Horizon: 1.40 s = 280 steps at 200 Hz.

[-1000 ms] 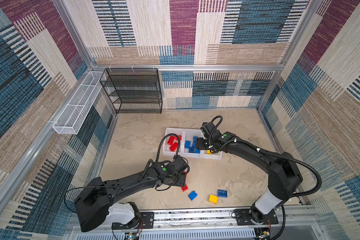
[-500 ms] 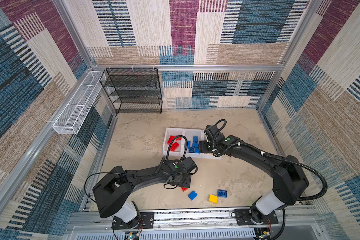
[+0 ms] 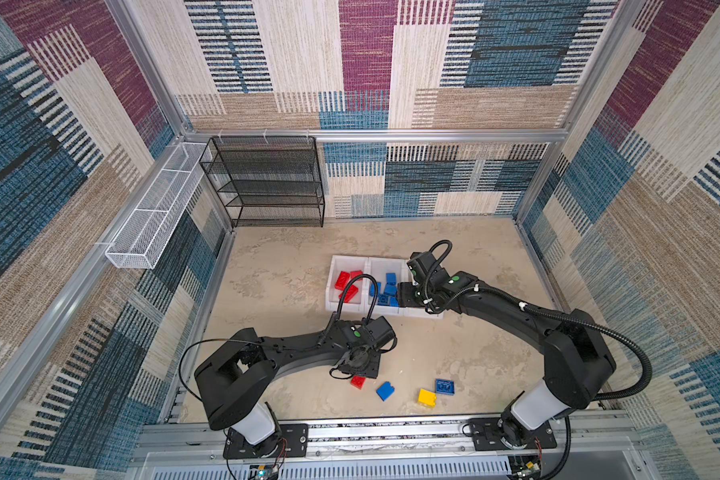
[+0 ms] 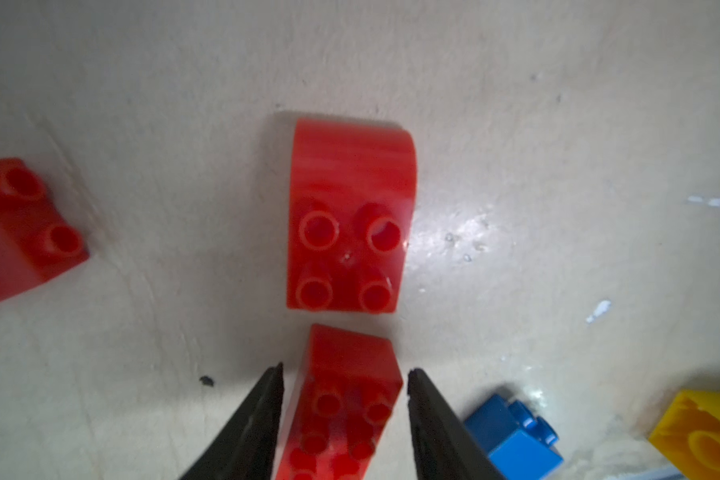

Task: Sort the legos into containers by color
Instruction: 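Lower the left gripper onto a red brick in the pile and grasp it, then carry the red brick into the red compartment and open the left gripper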

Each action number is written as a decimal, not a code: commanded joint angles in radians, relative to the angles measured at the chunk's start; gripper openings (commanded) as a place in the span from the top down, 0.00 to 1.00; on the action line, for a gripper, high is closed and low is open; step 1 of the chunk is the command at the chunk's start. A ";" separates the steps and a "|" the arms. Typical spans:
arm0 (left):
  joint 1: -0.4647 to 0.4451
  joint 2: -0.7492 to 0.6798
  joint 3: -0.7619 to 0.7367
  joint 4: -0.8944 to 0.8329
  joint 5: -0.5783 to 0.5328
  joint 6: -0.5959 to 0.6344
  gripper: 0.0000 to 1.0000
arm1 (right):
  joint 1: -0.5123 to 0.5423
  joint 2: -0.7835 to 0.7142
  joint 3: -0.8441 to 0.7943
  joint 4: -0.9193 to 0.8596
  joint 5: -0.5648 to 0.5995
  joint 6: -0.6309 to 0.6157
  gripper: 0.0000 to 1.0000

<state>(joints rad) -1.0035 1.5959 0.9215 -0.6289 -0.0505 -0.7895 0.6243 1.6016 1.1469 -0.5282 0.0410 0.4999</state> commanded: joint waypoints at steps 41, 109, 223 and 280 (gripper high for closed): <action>-0.007 0.001 0.007 -0.012 -0.028 0.006 0.52 | -0.001 0.006 -0.009 0.032 -0.005 0.016 0.31; -0.006 0.013 0.008 -0.014 -0.032 0.019 0.68 | -0.006 -0.009 -0.028 0.040 -0.004 0.019 0.32; 0.400 -0.097 0.276 -0.009 -0.096 0.428 0.69 | -0.027 -0.060 -0.012 0.006 0.021 0.019 0.34; 0.544 0.231 0.595 -0.066 0.000 0.525 0.67 | -0.029 -0.072 0.002 -0.026 0.028 0.040 0.34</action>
<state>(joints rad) -0.4828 1.7592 1.4368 -0.6773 -0.0895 -0.3428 0.5961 1.5410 1.1408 -0.5400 0.0532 0.5190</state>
